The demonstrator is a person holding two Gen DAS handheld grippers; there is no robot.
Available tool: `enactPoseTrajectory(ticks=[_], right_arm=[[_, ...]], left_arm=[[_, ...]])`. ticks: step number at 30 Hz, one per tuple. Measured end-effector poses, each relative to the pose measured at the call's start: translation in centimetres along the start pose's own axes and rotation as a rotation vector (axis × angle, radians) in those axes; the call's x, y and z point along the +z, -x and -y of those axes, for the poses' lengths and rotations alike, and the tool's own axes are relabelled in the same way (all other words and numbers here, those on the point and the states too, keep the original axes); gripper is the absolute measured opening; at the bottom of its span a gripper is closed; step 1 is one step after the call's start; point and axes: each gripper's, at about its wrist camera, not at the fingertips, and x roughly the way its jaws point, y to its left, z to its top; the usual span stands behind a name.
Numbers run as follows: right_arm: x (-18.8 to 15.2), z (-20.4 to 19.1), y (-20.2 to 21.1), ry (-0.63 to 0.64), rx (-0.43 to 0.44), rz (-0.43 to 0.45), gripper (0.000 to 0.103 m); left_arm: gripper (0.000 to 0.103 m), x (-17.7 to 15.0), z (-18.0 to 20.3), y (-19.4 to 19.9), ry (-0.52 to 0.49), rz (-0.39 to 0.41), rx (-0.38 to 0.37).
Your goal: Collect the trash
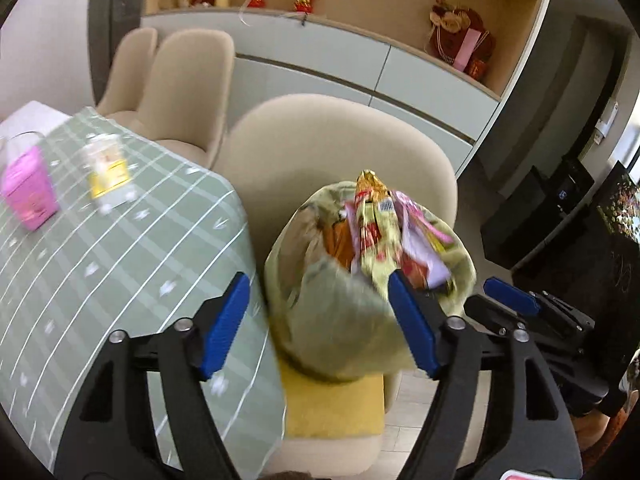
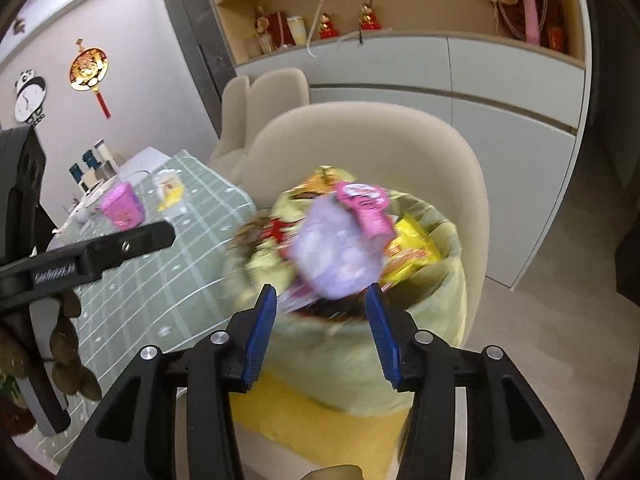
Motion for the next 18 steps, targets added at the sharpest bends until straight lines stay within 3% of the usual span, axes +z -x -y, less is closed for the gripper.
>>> enactPoseTrajectory(ticks=[5, 12, 18], right_arm=[[-3.3, -5.5, 4.6, 0.02, 0.018, 0.047, 0.044], [-8.9, -12.7, 10.5, 0.078, 0.003, 0.123, 0.044], [-12.1, -16.6, 13.2, 0.102, -0.027, 0.136, 0.044]], left_arm=[[0.085, -4.8, -0.2, 6.2, -0.042, 0.062, 0.085], [0.085, -11.2, -1.5, 14.5, -0.08, 0.147, 0.185], [0.085, -15.6, -3.0, 20.0, -0.122, 0.194, 0.248]])
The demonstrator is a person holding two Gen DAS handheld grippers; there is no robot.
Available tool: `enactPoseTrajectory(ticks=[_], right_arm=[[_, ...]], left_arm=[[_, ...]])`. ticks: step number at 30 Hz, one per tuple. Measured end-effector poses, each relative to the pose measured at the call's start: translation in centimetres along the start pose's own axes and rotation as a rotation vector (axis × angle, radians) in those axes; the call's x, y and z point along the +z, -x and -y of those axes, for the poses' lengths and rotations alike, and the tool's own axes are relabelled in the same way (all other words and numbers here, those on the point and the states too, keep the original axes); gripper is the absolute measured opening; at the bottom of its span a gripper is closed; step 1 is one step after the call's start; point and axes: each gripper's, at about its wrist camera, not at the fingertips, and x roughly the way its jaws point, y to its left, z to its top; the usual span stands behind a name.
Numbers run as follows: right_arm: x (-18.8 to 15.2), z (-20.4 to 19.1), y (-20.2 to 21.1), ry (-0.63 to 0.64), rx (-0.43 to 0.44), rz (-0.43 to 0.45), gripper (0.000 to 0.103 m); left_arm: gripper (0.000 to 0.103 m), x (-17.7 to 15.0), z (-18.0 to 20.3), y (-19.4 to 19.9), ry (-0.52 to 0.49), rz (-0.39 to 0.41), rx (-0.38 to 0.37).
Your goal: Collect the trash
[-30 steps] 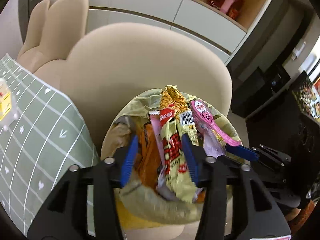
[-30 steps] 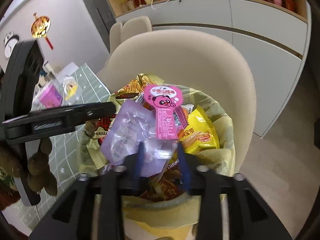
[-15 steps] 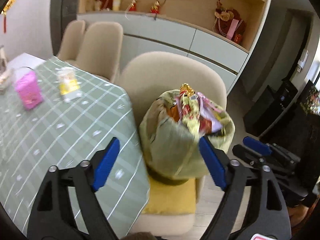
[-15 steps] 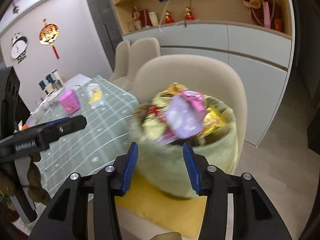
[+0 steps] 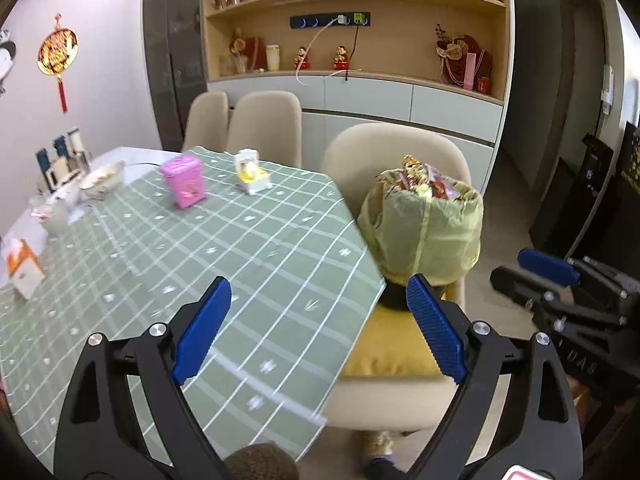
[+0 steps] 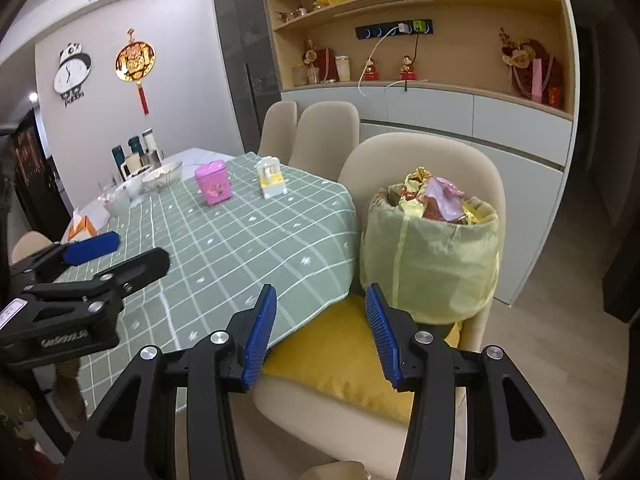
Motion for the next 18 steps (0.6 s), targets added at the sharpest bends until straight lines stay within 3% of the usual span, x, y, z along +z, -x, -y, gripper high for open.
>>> enactPoseTrajectory(ticks=[8, 18], right_arm=[[-1.2, -3.6, 3.5, -0.001, -0.007, 0.06, 0.044], [-1.5, -5.4, 4.8, 0.019, -0.034, 0.084, 0.044]], left_arm=[[0.085, -2.6, -2.5, 4.6, 0.035, 0.047, 0.069], [0.085, -3.3, -3.6, 6.8, 0.043, 0.083, 0.073]])
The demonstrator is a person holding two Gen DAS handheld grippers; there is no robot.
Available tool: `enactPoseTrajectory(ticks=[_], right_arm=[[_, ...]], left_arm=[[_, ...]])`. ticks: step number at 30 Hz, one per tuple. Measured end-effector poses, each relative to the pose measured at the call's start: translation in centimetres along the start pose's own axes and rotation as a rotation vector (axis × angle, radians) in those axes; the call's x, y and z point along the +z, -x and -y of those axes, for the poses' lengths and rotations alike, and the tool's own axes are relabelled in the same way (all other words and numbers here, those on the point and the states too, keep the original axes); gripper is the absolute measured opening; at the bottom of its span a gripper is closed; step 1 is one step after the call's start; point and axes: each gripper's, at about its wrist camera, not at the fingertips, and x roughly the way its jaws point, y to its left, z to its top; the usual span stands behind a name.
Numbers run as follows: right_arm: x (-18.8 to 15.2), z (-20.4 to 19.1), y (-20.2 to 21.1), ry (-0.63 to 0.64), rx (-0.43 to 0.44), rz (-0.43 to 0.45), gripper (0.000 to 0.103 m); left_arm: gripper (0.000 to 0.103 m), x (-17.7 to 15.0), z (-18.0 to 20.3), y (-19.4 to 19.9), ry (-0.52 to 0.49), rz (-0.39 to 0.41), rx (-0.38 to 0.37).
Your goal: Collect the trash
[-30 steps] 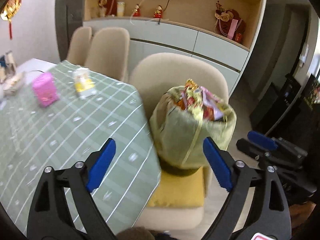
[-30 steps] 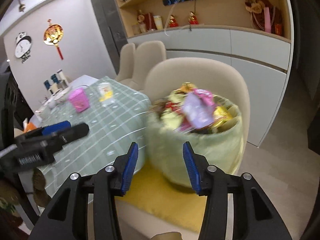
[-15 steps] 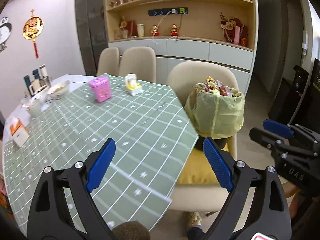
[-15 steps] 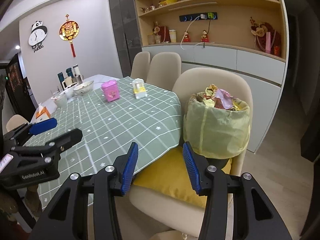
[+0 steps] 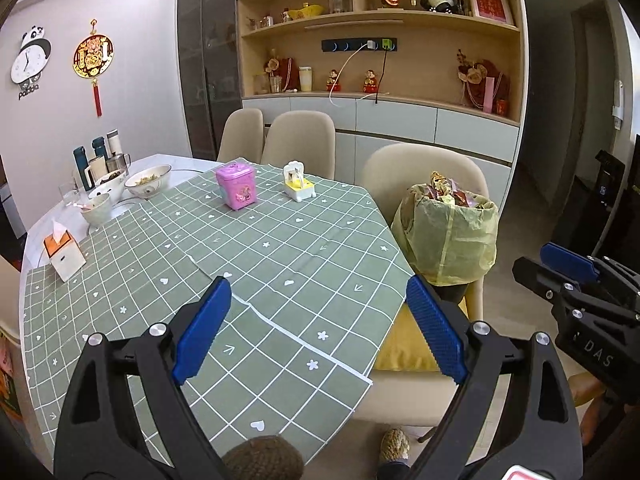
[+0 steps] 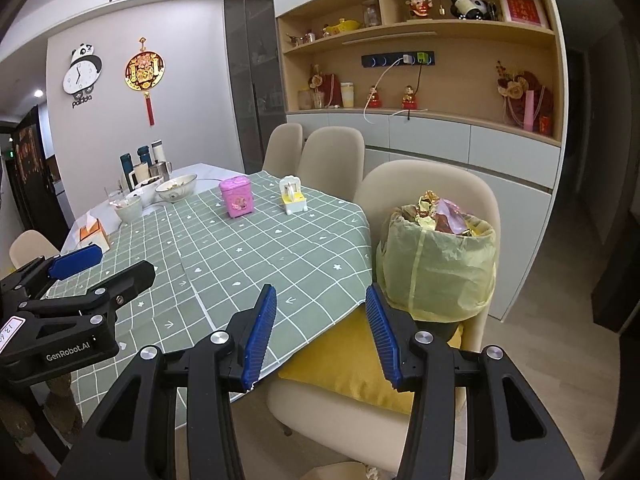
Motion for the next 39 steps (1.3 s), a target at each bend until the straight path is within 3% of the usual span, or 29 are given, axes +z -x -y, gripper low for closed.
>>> enactPoseTrajectory(ticks=[39], right_arm=[[-0.2, 1.0, 0.8, -0.019, -0.045, 0.004, 0.044]], left_arm=[[0.085, 0.0, 1.3, -0.5, -0.032, -0.005, -0.051]])
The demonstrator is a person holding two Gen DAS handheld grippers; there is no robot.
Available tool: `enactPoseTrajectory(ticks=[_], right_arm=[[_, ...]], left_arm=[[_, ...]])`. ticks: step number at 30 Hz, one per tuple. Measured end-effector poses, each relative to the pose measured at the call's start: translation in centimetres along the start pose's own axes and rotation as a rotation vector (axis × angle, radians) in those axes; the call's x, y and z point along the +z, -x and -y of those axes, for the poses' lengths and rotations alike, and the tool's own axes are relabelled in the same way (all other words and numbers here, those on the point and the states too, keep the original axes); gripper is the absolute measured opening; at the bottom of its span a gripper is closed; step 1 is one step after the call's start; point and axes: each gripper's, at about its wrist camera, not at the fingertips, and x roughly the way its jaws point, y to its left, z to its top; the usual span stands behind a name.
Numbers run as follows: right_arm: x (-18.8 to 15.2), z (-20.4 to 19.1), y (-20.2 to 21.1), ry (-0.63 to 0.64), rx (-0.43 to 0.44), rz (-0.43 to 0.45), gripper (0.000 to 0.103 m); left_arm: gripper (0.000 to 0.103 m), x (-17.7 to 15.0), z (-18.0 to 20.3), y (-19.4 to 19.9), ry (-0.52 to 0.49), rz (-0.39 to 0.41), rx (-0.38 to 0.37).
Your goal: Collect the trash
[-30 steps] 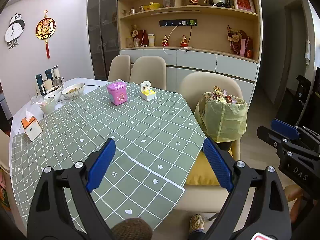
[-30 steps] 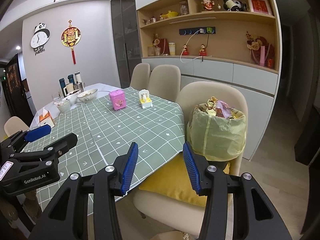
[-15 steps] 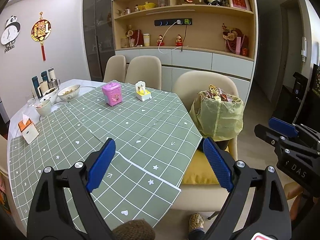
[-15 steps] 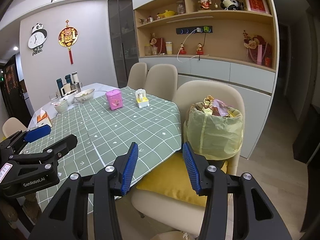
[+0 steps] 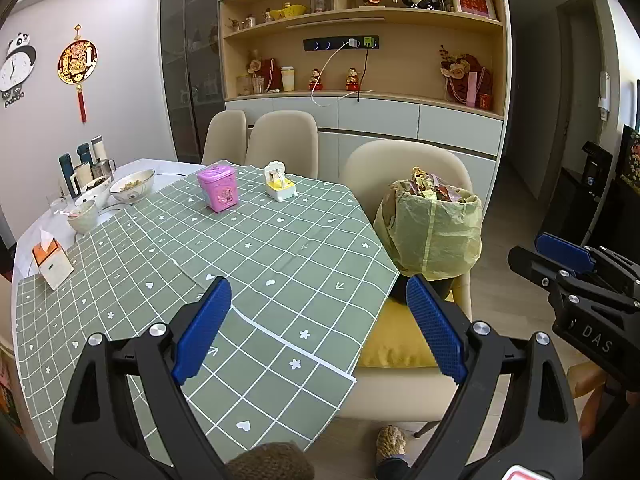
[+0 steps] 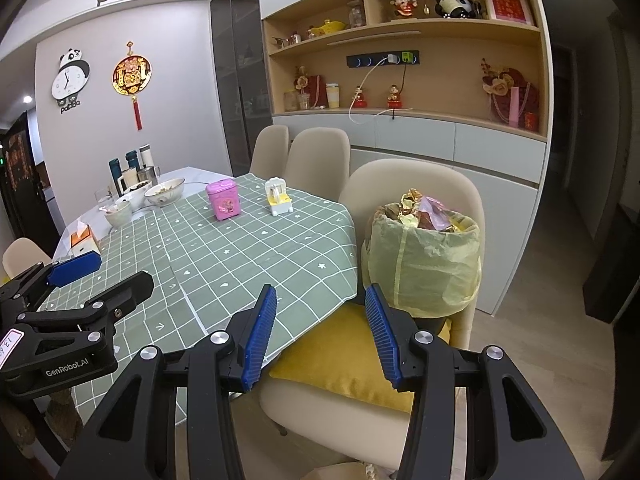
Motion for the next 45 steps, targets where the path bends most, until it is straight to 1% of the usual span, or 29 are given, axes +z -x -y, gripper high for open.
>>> enactPoseTrajectory(ticks=[41, 44, 45], right_arm=[[-0.2, 0.5, 0.2, -0.02, -0.027, -0.003, 0.044], [-0.2, 0.5, -0.2, -0.021, -0.029, -0.009, 0.044], [-0.2, 0.5, -0.3, -0.022, -0.028, -0.012, 0.044]], left_arm=[[0.085, 0.0, 0.7, -0.7, -0.008, 0.0, -0.031], [0.085, 0.0, 0.4, -1.1, 0.008, -0.019, -0.038], [0.085, 0.0, 0.2, -1.6, 0.02, -0.04, -0.035]])
